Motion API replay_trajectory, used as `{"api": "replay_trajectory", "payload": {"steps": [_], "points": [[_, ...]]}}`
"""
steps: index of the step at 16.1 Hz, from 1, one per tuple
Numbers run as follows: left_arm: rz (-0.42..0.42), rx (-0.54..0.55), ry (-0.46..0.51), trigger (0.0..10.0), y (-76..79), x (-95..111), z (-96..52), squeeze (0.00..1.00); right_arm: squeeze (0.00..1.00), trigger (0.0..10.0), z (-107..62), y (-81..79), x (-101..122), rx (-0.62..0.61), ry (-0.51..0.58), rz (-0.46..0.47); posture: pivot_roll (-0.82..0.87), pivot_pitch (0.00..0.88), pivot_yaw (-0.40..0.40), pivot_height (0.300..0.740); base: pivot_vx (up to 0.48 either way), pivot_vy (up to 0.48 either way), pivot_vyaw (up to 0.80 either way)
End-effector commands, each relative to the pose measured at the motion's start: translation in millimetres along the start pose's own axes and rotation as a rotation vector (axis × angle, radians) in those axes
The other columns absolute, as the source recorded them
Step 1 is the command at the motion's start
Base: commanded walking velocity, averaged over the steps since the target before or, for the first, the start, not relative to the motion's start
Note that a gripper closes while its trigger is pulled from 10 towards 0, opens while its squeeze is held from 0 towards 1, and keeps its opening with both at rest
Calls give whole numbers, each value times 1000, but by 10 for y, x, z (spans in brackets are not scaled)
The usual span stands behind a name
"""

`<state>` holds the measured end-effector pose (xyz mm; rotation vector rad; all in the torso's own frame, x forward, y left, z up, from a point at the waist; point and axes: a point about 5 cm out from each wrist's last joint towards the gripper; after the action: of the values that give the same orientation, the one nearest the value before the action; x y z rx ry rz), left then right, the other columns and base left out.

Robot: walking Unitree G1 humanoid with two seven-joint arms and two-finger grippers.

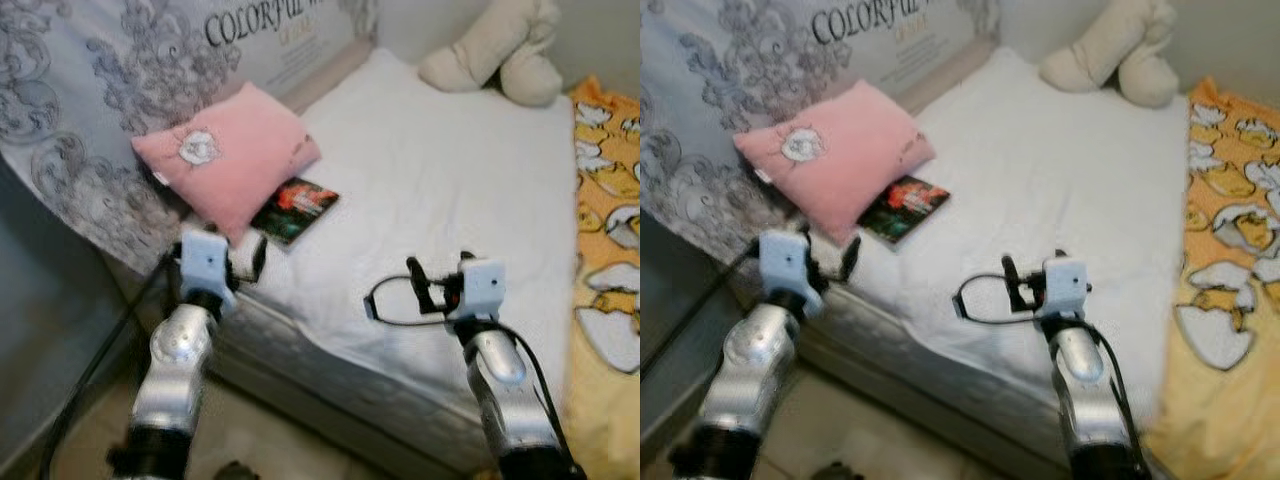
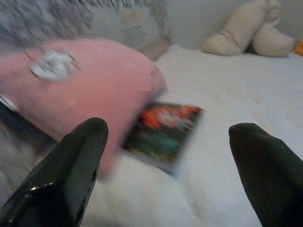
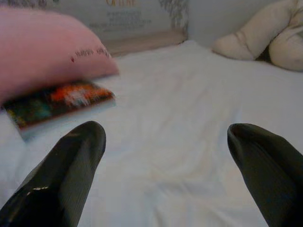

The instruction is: Clean up the room

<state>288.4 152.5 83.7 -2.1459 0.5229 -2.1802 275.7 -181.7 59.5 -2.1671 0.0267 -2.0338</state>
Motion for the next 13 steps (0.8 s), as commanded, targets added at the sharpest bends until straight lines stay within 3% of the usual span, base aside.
{"api": "replay_trajectory", "payload": {"steps": [1,3,6,9,10,11,12,13], "points": [[49,2,-8,10000,-91,-18,-56,0,0,10000,6,8,32,-2,29,41,132,0,-39,740,0,0,444],[62,1,-34,10000,-105,-87,-117,0,0,10000,-33,15,-30,3,14,56,125,0,-28,740,0,-131,409],[58,-36,-1,10000,83,-11,-75,0,0,10000,-28,-17,-44,24,9,58,102,0,-18,740,0,-480,406],[47,-40,-3,10000,111,-8,-77,0,0,10000,-25,20,-39,21,7,51,90,0,-7,740,0,-480,406],[-42,-53,-21,10000,131,-19,-48,0,0,10000,-21,61,-33,-17,5,25,79,0,1,740,0,-480,0],[-72,-45,-18,10000,119,-8,-25,0,0,10000,-16,75,-21,-30,13,23,70,0,8,740,0,-480,0],[-101,-18,-29,10000,86,-9,19,0,0,10000,-6,84,7,-38,28,18,57,0,16,740,0,0,0],[-72,-4,-52,10000,90,-16,86,0,0,10000,21,101,76,-62,58,26,33,0,28,740,0,0,688]]}}
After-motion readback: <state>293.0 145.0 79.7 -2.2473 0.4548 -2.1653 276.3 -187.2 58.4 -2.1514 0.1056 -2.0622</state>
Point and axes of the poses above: a point about 5 cm out from each wrist's last joint towards the gripper, its own z axis pointing out of the wrist towards the gripper, its own x axis along the axis of the wrist's last joint, y = z × x, and after that the axes turned 11 degrees about z, right-handed
